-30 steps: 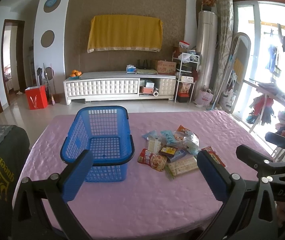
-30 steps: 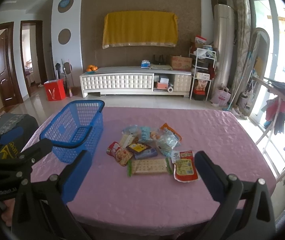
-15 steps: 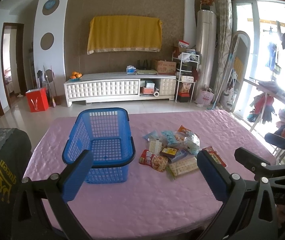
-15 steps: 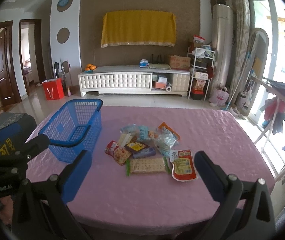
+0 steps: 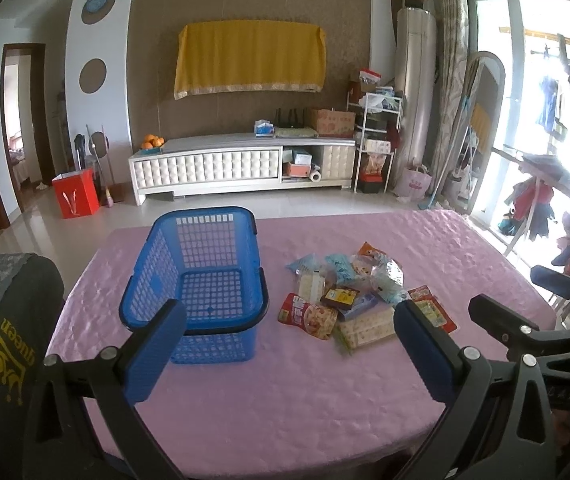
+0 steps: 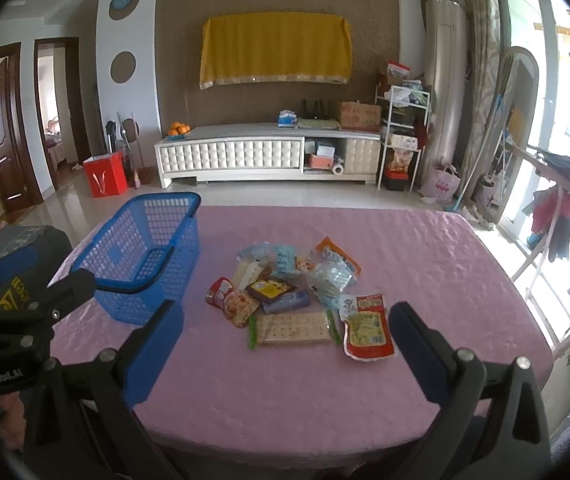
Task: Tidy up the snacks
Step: 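Move the left tool toward the cracker pack while the right tool approaches the red pouch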
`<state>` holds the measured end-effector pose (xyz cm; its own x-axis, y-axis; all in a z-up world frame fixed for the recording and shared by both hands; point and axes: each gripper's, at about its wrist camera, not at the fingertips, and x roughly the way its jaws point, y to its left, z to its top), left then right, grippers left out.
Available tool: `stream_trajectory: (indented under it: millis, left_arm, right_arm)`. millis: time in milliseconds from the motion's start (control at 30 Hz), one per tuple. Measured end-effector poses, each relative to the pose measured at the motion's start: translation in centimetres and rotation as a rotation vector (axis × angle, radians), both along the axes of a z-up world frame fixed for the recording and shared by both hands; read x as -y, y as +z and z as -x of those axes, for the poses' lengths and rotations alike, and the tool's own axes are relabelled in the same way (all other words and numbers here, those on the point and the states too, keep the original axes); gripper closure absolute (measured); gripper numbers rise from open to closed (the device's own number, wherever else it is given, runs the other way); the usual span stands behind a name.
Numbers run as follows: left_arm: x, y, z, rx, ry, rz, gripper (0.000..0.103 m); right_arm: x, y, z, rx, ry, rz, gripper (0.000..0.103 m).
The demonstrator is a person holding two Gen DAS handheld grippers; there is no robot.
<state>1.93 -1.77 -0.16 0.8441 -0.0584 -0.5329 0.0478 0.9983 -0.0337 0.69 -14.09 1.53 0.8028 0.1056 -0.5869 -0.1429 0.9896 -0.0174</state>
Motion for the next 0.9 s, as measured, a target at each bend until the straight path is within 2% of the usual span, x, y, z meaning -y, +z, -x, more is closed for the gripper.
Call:
stream_trajectory:
  millis: [167, 367, 567, 700, 900]
  left_arm:
    - [1.5, -0.7, -2.6, -0.035, -0.003, -0.022, 0.000]
    - [4.3, -3.3, -6.6, -0.124, -0.028, -0.080, 0.000]
    - [6.2, -5.0, -10.2, -0.184, -0.023, -0.092, 0.002]
    - [7.7, -5.5, -12.2, -0.202, -0.025, -0.117, 0.006]
    - [8.6, -6.9, -15.9, -0.268, -0.037, -0.085, 0.017]
  right_arm:
    - [1.3, -0.9, -2.0, -0.034, -0.044, 0.024, 0.000]
    - [3.6, -2.5, -5.3, -0.097, -0.103, 0.017, 0.000]
    - [7.0, -3.7, -8.4, -0.153, -0.059, -0.037, 0.002]
    - [9.3, -4.8, -11.1, -0.205, -0.029, -0.104, 0.008]
    - [9.6, -6.7, -14.9, -0.270, 0.028, -0.070, 0.015]
